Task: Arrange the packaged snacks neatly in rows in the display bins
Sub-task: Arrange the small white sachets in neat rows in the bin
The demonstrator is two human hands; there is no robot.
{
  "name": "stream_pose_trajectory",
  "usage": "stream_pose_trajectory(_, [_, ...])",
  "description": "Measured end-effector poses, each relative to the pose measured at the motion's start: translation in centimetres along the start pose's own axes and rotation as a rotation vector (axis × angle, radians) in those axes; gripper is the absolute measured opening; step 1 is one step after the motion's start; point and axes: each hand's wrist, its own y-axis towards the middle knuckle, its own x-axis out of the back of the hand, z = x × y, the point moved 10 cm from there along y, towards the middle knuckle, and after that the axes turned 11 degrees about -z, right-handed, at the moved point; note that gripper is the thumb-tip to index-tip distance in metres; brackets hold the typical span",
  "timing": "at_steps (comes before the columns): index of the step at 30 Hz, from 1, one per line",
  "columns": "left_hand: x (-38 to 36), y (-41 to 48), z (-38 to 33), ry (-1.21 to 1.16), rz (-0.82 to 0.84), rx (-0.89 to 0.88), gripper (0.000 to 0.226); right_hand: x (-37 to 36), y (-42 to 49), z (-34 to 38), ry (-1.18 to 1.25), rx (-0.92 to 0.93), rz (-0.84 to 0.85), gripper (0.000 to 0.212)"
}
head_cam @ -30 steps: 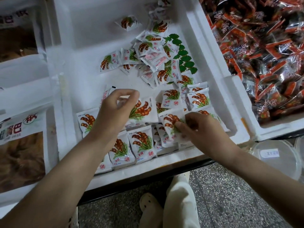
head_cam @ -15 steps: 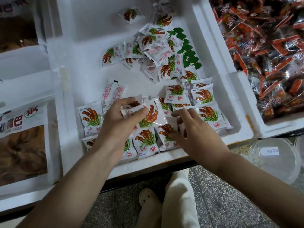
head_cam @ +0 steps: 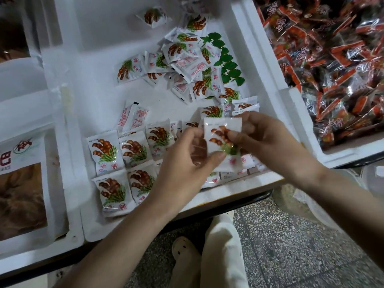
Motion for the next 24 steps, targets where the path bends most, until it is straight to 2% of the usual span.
stream_pose_trajectory(2, [-1.0, -0.1, -0.7, 0.324, 0.025, -0.226, 0.036, 1.9, 1.2, -0.3, -0.128, 0.051, -0.063, 0.017])
stream_pose_trajectory(4, [-2.2, -0.5, -0.4, 0.663, 0.066, -0.437, 0.042, 2.0, 1.6, -0.9, -0.35, 0.131, -0.033, 0.02])
stream_pose_trajectory(6, [-3.0, -0.9, 0.8, 0.895, 0.13, -0.55, 0.046, 0.9, 1.0, -1.9, -0.531, 0.191, 0.04, 0.027])
stream_pose_trajectory(9, [-3.4, -1.5, 2.9, 1.077, 0.202, -0.653, 0.055, -0.6, -0.4, -2.5, -0.656, 0.313, 0.107, 0.039])
stream_pose_trajectory(12, [-3.4, -1.8, 3.3, 1.144, 0.22, -0.742, 0.06, -1.0, -1.2, -2.9, -0.854, 0.425, 0.165, 0.064])
stream_pose_trajectory(17, [-3.5, -1.9, 4.0, 1.184, 0.245, -0.73, 0.06, -1.2, -1.7, -3.3, -1.142, 0.599, 0.212, 0.063])
stream_pose_trajectory(21, [-3.3, -1.8, 3.9, 1.153, 0.246, -0.708, 0.058, -1.6, -2.2, -2.9, -1.179, 0.654, 0.253, 0.062])
stream_pose_trajectory(24, [-2.3, -1.5, 2.7, 0.976, 0.226, -0.642, 0.053, -1.6, -2.1, -1.7, -1.11, 0.636, 0.253, 0.065])
